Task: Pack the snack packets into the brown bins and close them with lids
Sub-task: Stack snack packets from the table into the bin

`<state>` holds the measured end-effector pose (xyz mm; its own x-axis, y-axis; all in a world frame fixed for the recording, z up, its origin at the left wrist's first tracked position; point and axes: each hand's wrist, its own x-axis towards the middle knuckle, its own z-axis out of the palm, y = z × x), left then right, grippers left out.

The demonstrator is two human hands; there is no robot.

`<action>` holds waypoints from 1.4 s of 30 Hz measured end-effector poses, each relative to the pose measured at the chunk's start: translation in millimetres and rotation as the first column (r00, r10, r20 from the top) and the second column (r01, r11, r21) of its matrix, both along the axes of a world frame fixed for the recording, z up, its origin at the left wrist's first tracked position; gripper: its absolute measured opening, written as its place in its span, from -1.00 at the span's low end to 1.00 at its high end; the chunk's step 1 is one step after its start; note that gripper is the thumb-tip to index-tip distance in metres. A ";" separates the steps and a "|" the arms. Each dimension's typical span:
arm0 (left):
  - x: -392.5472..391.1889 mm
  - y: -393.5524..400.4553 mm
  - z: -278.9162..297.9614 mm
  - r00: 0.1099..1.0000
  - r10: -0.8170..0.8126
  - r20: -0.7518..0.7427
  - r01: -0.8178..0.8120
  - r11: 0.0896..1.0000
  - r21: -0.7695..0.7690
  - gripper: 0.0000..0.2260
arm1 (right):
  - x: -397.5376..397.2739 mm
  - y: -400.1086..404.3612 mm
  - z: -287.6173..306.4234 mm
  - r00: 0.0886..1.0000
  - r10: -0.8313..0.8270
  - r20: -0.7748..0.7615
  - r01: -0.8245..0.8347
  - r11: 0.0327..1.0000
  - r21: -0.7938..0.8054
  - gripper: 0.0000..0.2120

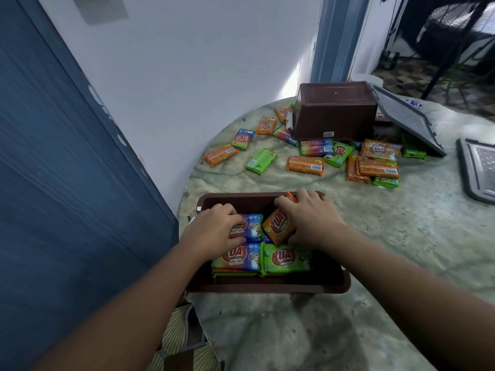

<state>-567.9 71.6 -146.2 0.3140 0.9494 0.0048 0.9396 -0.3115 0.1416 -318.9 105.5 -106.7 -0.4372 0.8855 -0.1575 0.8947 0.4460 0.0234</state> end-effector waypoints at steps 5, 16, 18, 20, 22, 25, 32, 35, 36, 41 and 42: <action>-0.5 0.8 -1.3 1.000 -0.001 -0.006 0.001 1.000 0.004 -0.54 | 3.8 -4.2 -12.8 0.999 -0.015 -0.047 0.019 0.997 0.081 -0.20; 0.4 -1.4 0.6 1.000 -0.007 -0.029 0.007 1.000 0.008 -0.53 | 3.1 -11.1 -25.0 0.999 -0.035 -0.035 0.040 0.987 0.156 -0.31; 0.0 -2.0 1.1 0.999 -0.017 -0.035 0.017 1.000 0.018 -0.53 | 3.2 -10.7 -25.9 0.998 -0.033 -0.049 0.040 0.986 0.159 -0.32; -0.8 -1.8 0.4 0.999 -0.024 -0.042 0.025 0.999 0.029 -0.53 | 3.7 -10.5 -26.6 0.998 -0.030 -0.060 0.040 0.986 0.164 -0.33; -0.5 -2.0 0.1 0.998 -0.025 -0.051 0.026 0.999 0.033 -0.52 | 3.3 -11.0 -26.7 0.998 -0.031 -0.055 0.040 0.985 0.170 -0.32; 1.3 -5.5 -0.9 0.999 -0.034 -0.037 0.037 0.993 0.110 -0.49 | 2.8 -11.9 -25.9 0.995 -0.042 -0.088 0.055 0.986 0.156 -0.28; 1.8 -1.5 0.7 0.945 0.313 0.093 -0.324 0.864 0.385 -0.44 | 9.9 -6.2 -25.6 0.885 -0.148 -0.441 0.261 0.943 0.207 -0.54; -5.2 4.9 -3.4 0.867 0.480 0.132 -0.498 0.828 0.257 -0.43 | 9.3 1.9 -25.4 0.896 -0.211 -0.391 0.253 0.966 0.058 -0.52; -6.3 8.5 -5.0 0.855 0.506 0.115 -0.518 0.838 0.170 -0.45 | 9.2 5.2 -25.5 0.897 -0.220 -0.383 0.247 0.969 0.024 -0.55; -10.0 25.3 -9.7 0.838 0.516 0.176 -0.516 0.855 -0.049 -0.56 | 4.3 18.3 -24.1 0.896 -0.261 -0.360 0.273 0.962 -0.018 -0.70; -11.1 27.2 -10.7 0.840 0.513 0.175 -0.513 0.857 -0.047 -0.57 | 2.9 20.9 -24.2 0.901 -0.263 -0.346 0.277 0.961 -0.007 -0.71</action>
<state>-579.0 98.8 -157.0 -0.2245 0.9744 0.0146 0.9248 0.2083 0.3184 -315.9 126.4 -131.0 -0.2010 0.9796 -0.0029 0.9374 0.1915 -0.2909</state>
